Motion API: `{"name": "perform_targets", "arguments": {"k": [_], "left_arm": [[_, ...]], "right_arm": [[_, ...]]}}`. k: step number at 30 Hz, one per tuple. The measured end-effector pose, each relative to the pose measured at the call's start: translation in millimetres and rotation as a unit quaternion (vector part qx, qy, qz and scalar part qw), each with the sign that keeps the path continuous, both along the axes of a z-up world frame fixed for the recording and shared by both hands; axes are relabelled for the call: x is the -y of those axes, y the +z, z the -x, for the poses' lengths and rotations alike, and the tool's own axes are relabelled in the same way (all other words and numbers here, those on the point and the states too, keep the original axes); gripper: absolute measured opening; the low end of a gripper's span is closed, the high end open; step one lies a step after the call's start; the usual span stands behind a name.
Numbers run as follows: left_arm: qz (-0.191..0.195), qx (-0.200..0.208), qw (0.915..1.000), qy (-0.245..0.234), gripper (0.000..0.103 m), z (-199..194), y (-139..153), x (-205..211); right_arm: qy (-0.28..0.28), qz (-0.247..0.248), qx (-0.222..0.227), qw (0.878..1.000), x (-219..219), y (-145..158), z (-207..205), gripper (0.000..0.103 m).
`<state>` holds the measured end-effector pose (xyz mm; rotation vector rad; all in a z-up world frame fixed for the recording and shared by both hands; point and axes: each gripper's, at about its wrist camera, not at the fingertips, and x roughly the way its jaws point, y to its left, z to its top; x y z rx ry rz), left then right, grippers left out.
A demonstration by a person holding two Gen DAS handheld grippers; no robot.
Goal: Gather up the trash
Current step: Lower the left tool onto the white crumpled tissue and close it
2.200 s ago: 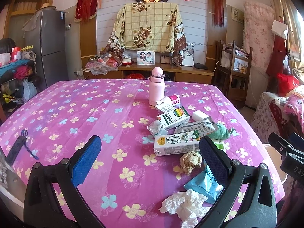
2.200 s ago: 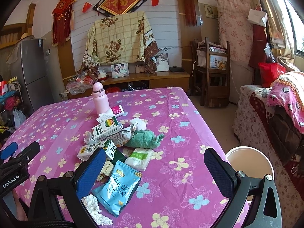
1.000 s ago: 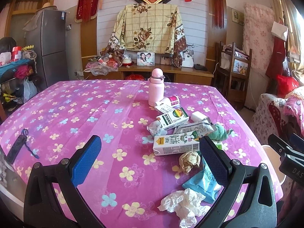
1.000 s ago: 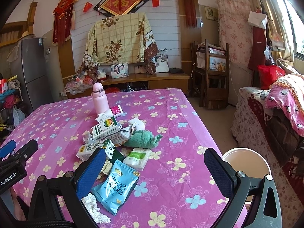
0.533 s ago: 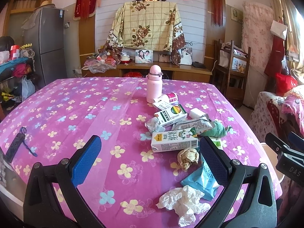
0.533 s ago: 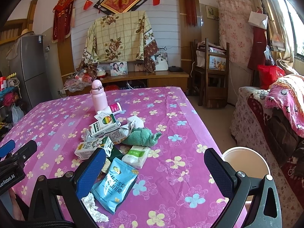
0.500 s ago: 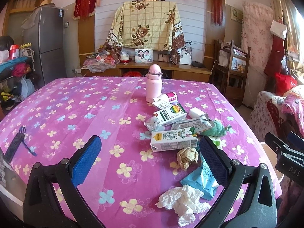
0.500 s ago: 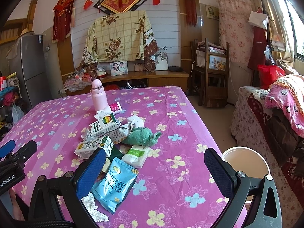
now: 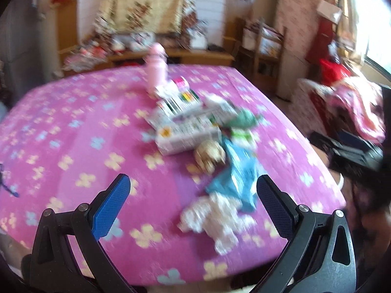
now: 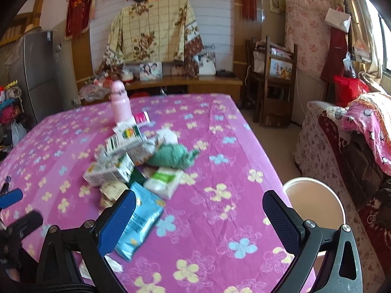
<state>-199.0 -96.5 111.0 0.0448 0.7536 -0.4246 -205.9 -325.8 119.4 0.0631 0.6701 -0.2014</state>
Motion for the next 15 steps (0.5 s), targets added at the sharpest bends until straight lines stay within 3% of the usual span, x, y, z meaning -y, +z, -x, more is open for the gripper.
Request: {"name": "perform_targets", "arguments": {"k": [4,7,10,14,15], "left_arm": [[-0.035,-0.024,0.9985,-0.036,0.103,4,-28,13],[-0.062,-0.019,0.9962,-0.057,0.103,4,-45,27],[-0.069,-0.033,0.9941,-0.077,0.100,-4,-64,35],[-0.069,-0.097,0.9889,-0.089,0.055,-23,-89,34],[-0.050,-0.105,0.9892,-0.089,0.051,-26,-90,29]], "right_arm": [[0.015,-0.041,-0.041,0.998,7,-25,-12,0.103],[0.033,-0.081,-0.069,0.994,6,-40,-23,0.103],[0.040,-0.107,-0.088,0.990,3,-51,-30,0.103],[0.054,-0.119,-0.107,0.986,-7,-59,-40,0.103],[0.058,-0.124,-0.112,0.984,-10,-61,-42,0.103]]}}
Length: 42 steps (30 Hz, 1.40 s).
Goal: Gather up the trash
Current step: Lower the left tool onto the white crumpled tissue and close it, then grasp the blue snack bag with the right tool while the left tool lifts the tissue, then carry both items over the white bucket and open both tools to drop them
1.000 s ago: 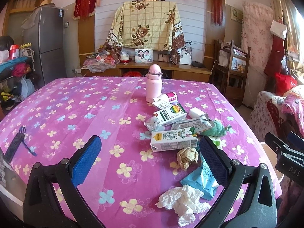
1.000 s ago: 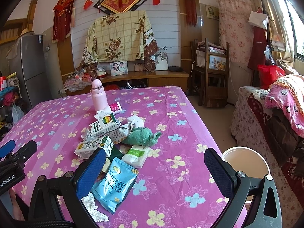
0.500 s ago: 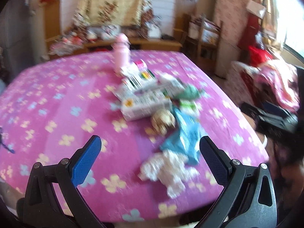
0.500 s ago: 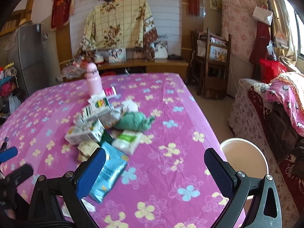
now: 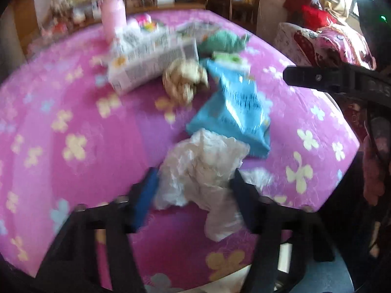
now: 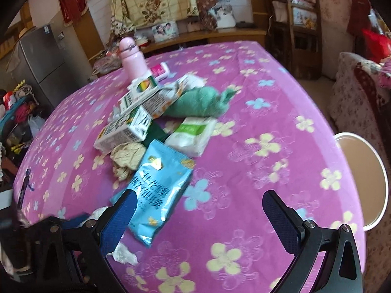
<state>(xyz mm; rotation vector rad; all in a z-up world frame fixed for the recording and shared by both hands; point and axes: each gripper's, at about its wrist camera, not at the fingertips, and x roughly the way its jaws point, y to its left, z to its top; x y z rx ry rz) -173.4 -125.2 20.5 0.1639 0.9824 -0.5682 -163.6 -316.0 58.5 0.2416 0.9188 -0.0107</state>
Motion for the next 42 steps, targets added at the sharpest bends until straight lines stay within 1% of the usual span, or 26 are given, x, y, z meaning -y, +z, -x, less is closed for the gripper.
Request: {"name": "perform_targets", "arguments": {"k": [1,2,3,6,8,9,10,11,12,14,16,19,23,27,30,36,39,42], "left_arm": [[0.004,-0.003,1.0000,0.003,0.044,-1,3,-3],[0.004,-0.008,1.0000,0.005,0.025,-3,4,-6],[0.005,-0.011,0.9999,0.011,0.020,-5,8,-11],[0.001,0.002,0.9994,0.035,0.019,-10,16,-25],[0.004,0.009,0.9987,0.049,0.018,-12,23,-35],[0.008,0.011,0.9984,0.056,0.018,-14,26,-40],[0.010,0.011,0.9982,0.059,0.018,-16,27,-43],[0.012,0.013,0.9980,0.061,0.018,-16,28,-45],[0.013,0.015,0.9978,0.064,0.018,-17,29,-46],[0.016,0.016,0.9977,0.065,0.018,-17,30,-46],[0.022,0.014,0.9977,0.063,0.018,-18,34,-43],[0.036,0.012,0.9981,0.049,0.018,-17,42,-34],[0.041,0.016,0.9988,0.022,0.018,-16,53,-8],[0.045,0.009,0.9989,-0.009,0.018,-16,59,31],[0.039,0.009,0.9986,-0.033,0.018,-14,63,63],[0.040,-0.005,0.9949,-0.092,0.018,-12,66,143],[0.043,-0.016,0.9911,-0.125,0.018,-11,66,190],[0.041,-0.018,0.9882,-0.146,0.018,-10,64,228]], "right_arm": [[0.004,-0.006,-0.005,1.000,-4,-2,-3,0.103],[0.006,-0.010,-0.010,1.000,-7,-4,-6,0.103],[0.007,-0.016,-0.017,1.000,-11,-8,-11,0.103],[0.015,-0.037,-0.035,0.999,-26,-22,-24,0.103],[0.015,-0.040,-0.043,0.998,-38,-33,-31,0.101],[0.016,-0.041,-0.044,0.998,-41,-36,-33,0.098],[0.018,-0.040,-0.045,0.998,-45,-41,-36,0.091],[0.019,-0.018,-0.034,0.999,-52,-41,-37,0.078],[0.025,-0.009,-0.027,0.999,-56,-41,-36,0.068],[0.032,-0.028,-0.031,0.999,-53,-39,-35,0.064],[0.033,-0.030,-0.034,0.998,-46,-38,-32,0.060],[0.034,-0.035,-0.027,0.998,-30,-29,-18,0.059],[0.014,-0.013,-0.004,1.000,0,-6,0,0.059],[-0.024,0.010,0.013,1.000,39,11,15,0.059],[-0.061,0.019,0.020,0.998,79,20,29,0.060],[-0.137,0.027,0.014,0.990,163,20,57,0.060],[-0.173,0.040,0.004,0.984,204,16,71,0.060],[-0.203,0.038,-0.009,0.978,241,6,83,0.060]]}}
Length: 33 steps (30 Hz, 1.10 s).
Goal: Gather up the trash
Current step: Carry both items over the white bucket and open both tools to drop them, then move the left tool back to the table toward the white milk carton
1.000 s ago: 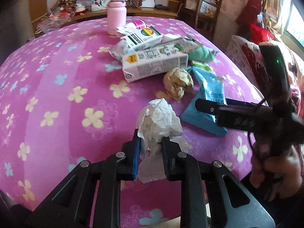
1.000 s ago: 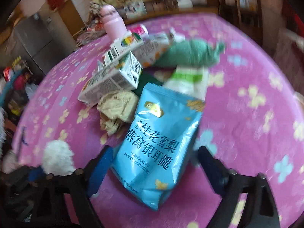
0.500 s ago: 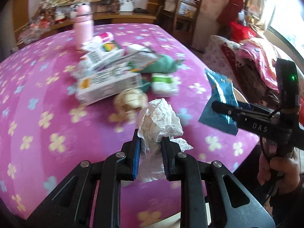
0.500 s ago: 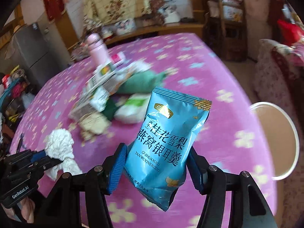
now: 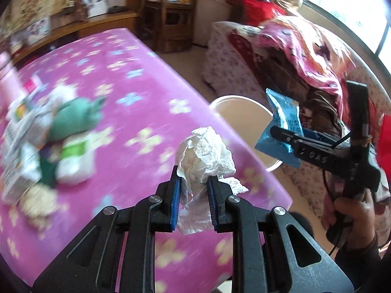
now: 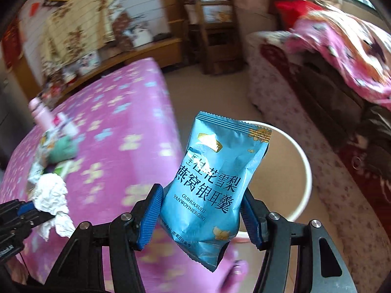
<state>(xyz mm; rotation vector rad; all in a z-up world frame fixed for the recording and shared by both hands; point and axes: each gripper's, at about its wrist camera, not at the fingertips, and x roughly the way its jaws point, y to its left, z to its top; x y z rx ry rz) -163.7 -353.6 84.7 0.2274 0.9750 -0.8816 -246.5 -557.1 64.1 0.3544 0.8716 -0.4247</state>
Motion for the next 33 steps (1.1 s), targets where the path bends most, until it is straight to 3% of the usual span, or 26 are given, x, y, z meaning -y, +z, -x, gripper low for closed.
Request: {"name": "perform_targets", "arguments": {"k": [7,10,14,15,19,25,33], "left_arm": [[0.005,-0.022,0.9993,-0.029,0.018,-4,-14,81],[0.023,-0.036,0.9985,-0.034,0.020,-9,-21,106],[0.038,-0.063,0.9967,-0.033,0.050,-17,-31,127],[0.042,-0.065,0.9966,-0.028,0.054,-18,-32,128],[0.042,-0.081,0.9957,-0.018,0.055,-23,-38,123],[0.005,-0.031,0.9994,0.016,0.055,-19,-34,95],[-0.016,0.009,0.9971,0.074,0.055,-23,-30,41]], "right_arm": [[-0.046,0.001,-0.026,0.999,66,-27,12,0.061],[-0.049,0.016,-0.021,0.998,81,-32,9,0.070],[-0.059,0.028,-0.017,0.998,91,-36,6,0.078],[-0.064,0.027,-0.013,0.997,92,-37,8,0.078],[-0.064,0.000,-0.017,0.998,92,-46,14,0.080],[-0.049,-0.006,-0.017,0.999,71,-49,11,0.080],[-0.006,0.019,-0.010,1.000,20,-29,-7,0.080]]}}
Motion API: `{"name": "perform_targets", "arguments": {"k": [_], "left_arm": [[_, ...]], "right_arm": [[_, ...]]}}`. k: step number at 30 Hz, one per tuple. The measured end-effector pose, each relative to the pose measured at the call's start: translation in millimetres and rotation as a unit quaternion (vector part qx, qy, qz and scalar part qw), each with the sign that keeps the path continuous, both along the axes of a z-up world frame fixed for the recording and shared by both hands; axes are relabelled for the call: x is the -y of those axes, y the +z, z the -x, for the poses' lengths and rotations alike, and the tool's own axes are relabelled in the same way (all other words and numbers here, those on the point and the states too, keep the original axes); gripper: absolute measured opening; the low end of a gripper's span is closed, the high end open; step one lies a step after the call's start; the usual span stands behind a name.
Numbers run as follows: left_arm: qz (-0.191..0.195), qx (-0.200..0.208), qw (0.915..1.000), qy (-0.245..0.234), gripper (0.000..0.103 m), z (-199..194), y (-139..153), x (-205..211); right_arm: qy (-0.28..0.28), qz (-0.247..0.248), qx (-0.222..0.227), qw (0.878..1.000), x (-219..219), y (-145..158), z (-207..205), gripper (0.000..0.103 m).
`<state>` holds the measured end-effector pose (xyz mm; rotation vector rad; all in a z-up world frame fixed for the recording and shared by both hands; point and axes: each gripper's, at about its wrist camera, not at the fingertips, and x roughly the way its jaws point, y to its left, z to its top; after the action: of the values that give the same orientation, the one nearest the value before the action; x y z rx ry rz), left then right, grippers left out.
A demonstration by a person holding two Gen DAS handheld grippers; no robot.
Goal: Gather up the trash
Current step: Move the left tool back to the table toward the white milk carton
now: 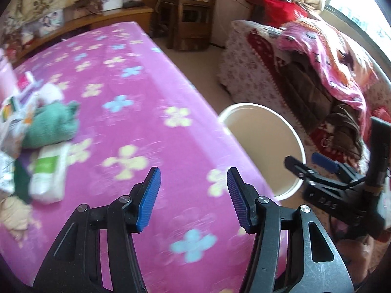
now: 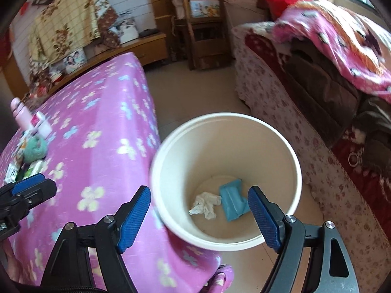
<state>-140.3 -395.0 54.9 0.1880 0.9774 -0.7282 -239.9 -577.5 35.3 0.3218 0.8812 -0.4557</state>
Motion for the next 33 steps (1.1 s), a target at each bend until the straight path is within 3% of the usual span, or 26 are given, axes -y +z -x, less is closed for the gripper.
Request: {"name": "perform_targets", "arguments": {"k": [8,16,21,26,29,33], "left_arm": [[0.001,0.032,0.9983,0.049,0.055,-1,17,-62],[-0.001,0.045,0.9946,0.093,0.055,-7,30,-129],[-0.004,0.050,0.9894,0.136,0.055,-29,34,-179],[0.002,0.039,0.9779,0.205,0.055,-74,39,-228],[0.004,0.019,0.9738,0.227,0.055,-100,36,-238],[0.020,-0.001,0.9793,0.202,0.055,-113,32,-220]], "right_arm": [[0.053,0.010,0.019,0.998,-59,29,-20,0.081],[0.112,-0.006,0.028,0.993,-124,37,-48,0.081],[0.145,-0.012,0.027,0.989,-159,37,-64,0.081],[0.169,-0.008,0.022,0.985,-184,35,-76,0.081],[0.179,-0.014,0.018,0.984,-193,33,-81,0.081],[0.183,-0.015,0.015,0.983,-198,30,-82,0.081]]}}
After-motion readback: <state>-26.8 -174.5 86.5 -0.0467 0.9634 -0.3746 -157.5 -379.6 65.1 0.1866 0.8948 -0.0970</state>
